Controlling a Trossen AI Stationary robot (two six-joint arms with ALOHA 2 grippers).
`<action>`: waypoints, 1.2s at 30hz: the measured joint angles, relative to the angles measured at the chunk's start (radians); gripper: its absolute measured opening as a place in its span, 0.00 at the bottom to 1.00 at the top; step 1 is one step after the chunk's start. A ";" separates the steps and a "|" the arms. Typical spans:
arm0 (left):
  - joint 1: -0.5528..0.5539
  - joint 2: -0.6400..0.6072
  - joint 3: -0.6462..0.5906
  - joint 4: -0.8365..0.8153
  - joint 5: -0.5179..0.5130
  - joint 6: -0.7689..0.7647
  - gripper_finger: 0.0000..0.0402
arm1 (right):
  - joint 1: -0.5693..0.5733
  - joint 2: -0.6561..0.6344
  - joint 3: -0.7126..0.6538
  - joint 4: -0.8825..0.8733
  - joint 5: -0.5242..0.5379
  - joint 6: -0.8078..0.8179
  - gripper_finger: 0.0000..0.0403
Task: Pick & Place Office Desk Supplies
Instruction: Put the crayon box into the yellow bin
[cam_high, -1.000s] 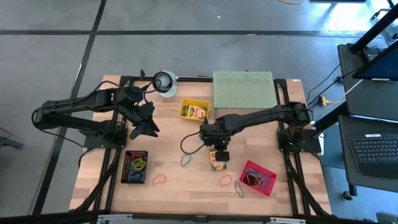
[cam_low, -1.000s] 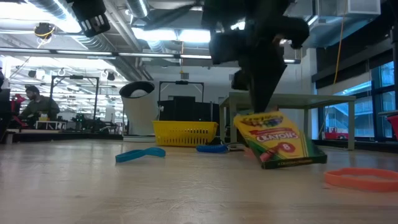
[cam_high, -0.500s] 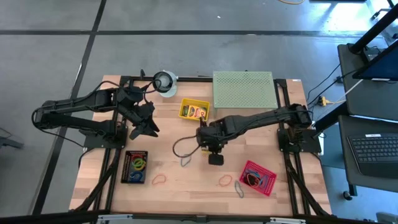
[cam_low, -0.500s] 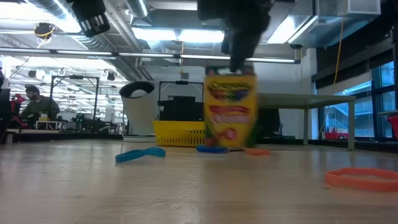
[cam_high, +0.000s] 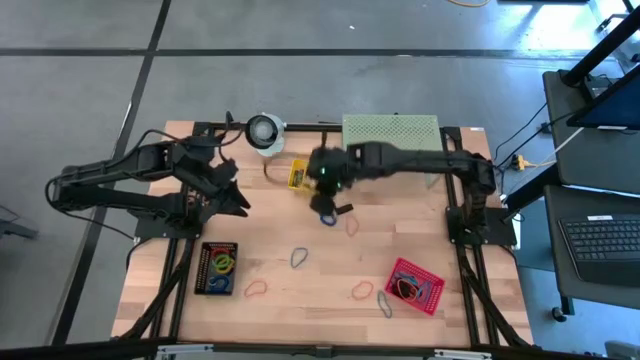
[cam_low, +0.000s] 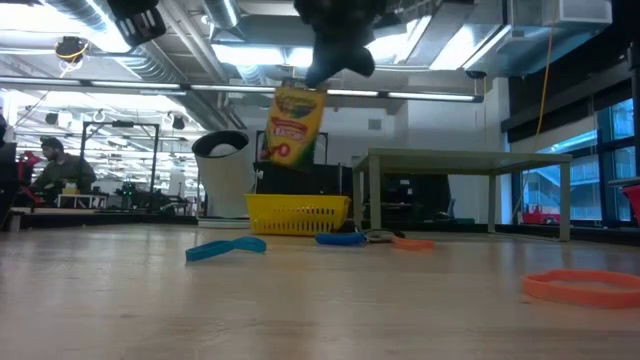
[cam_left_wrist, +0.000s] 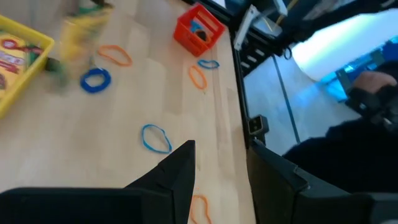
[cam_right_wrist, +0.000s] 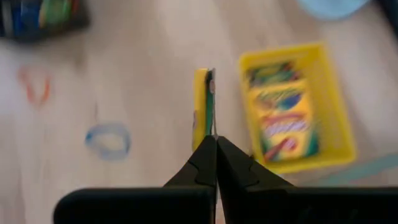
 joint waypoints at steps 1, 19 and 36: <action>0.000 -0.008 0.000 0.000 -0.014 -0.006 0.35 | -0.018 0.000 0.001 0.028 0.000 0.010 0.00; 0.000 -0.063 0.000 0.168 -0.163 -0.050 0.35 | -0.145 -0.001 -0.049 0.431 0.112 0.501 0.00; 0.000 -0.123 0.000 0.155 -0.163 -0.050 0.35 | -0.100 0.000 -0.282 0.660 0.143 0.750 0.00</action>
